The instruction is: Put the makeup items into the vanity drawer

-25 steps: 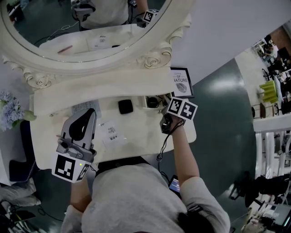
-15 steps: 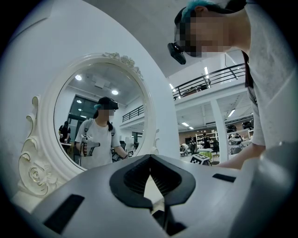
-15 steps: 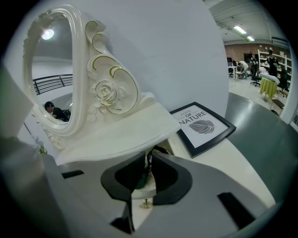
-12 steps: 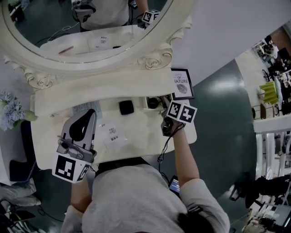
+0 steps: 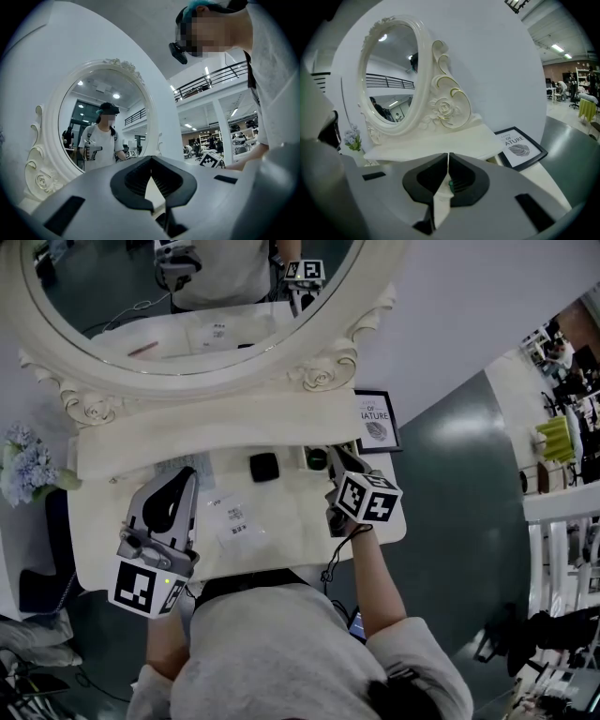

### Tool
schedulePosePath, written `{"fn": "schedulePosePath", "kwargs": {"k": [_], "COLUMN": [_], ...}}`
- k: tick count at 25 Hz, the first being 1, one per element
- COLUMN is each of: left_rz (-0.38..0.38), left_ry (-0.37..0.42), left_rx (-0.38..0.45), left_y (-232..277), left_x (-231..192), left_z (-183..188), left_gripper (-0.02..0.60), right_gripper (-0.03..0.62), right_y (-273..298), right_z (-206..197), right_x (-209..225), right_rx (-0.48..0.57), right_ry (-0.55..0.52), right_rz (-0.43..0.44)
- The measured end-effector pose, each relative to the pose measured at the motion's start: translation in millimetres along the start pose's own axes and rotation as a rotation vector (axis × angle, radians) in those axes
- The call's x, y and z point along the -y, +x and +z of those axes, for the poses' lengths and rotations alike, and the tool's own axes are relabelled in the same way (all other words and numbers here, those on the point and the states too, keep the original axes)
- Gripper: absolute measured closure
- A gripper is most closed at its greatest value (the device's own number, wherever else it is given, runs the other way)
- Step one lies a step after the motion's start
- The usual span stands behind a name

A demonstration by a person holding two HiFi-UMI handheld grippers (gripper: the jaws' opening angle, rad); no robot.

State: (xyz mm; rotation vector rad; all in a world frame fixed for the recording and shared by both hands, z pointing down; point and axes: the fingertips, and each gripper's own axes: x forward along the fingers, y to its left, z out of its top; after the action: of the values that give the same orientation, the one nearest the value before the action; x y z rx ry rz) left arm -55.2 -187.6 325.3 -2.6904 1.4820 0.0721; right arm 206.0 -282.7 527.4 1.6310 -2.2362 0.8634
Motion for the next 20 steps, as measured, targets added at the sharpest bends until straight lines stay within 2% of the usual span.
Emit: {"fn": "schedulePosePath", "kwargs": {"k": [8, 20], "left_rz": [-0.002, -0.037], "left_ry": [-0.003, 0.006], "left_rx": [0.006, 0.028], "left_y": [-14.0, -32.8], "left_x": [-9.2, -26.0], "left_z": [4.6, 16.2], "left_gripper": [0.568, 0.568], "right_gripper": [0.568, 0.568], "right_y": [-18.2, -49.1], "right_z": [11.3, 23.4], "right_x": [-54.3, -125.7], "right_rx": [0.098, 0.206], "right_ry": [-0.129, -0.193], "right_rz": [0.066, 0.136]}}
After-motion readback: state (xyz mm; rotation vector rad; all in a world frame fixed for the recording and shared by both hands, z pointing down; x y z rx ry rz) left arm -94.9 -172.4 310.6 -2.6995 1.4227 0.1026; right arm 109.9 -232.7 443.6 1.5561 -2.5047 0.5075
